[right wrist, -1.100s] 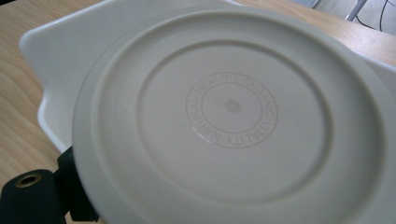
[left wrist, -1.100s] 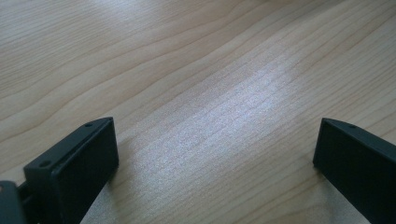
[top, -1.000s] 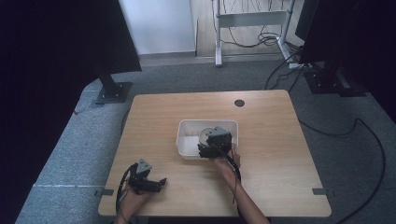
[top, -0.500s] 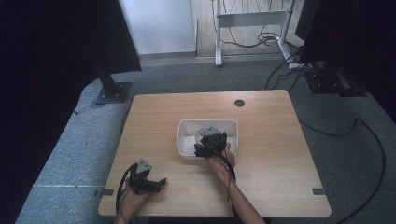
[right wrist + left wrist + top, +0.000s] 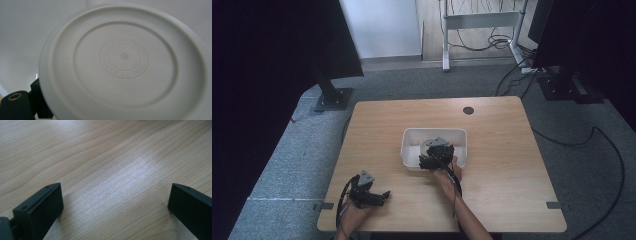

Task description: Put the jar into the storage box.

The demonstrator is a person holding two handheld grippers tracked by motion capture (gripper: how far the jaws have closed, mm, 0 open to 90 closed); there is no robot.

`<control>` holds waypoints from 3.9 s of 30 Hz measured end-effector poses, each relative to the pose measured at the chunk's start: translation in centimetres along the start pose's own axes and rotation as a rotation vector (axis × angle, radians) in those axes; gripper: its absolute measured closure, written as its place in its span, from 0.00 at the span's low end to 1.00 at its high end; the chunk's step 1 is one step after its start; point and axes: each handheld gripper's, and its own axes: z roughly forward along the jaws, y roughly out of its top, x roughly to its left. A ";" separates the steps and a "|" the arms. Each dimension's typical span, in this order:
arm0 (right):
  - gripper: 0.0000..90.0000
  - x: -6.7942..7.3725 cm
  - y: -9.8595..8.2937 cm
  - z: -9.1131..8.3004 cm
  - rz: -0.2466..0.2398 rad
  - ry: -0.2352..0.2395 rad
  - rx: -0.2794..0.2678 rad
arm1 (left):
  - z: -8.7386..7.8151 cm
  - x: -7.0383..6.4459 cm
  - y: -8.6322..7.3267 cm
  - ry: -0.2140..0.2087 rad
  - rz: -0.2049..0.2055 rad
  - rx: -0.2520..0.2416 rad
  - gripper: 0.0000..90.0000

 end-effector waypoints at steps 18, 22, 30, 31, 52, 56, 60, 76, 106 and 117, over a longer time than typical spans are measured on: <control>0.01 -0.3 -0.1 -0.2 -0.008 0.032 0.002 | 0.0 0.0 0.0 0.000 0.000 0.000 0.00; 0.01 -0.2 0.0 -0.7 -0.020 0.038 -0.005 | 0.0 0.0 0.0 0.000 0.000 0.000 0.00; 0.01 -0.4 0.4 -1.8 -0.049 0.036 -0.015 | 0.0 0.0 0.0 0.000 0.000 0.000 0.00; 0.01 -0.3 0.4 -1.9 -0.056 0.034 -0.014 | 0.0 0.0 0.0 0.000 0.000 0.000 0.00; 0.03 -0.8 0.1 -4.9 -0.118 0.053 -0.047 | 0.0 0.0 0.0 0.001 0.002 0.000 0.00; 0.03 -1.0 -0.1 -5.6 -0.118 0.057 -0.060 | 0.0 0.0 0.0 0.000 0.001 0.000 0.00; 0.03 -1.0 -0.2 -6.2 -0.127 0.063 -0.070 | 0.0 0.0 0.0 0.000 0.001 0.000 0.00; 0.04 -1.7 -1.7 -9.0 -0.161 0.082 -0.090 | 0.0 0.0 0.0 0.000 -0.001 -0.001 0.00; 0.05 -4.8 -6.2 -14.2 -0.177 0.095 -0.127 | 0.0 0.0 0.0 0.000 0.001 0.000 0.00; 0.05 -6.3 -8.7 -15.6 -0.153 0.071 -0.127 | 0.0 0.0 0.0 0.000 0.000 0.000 0.00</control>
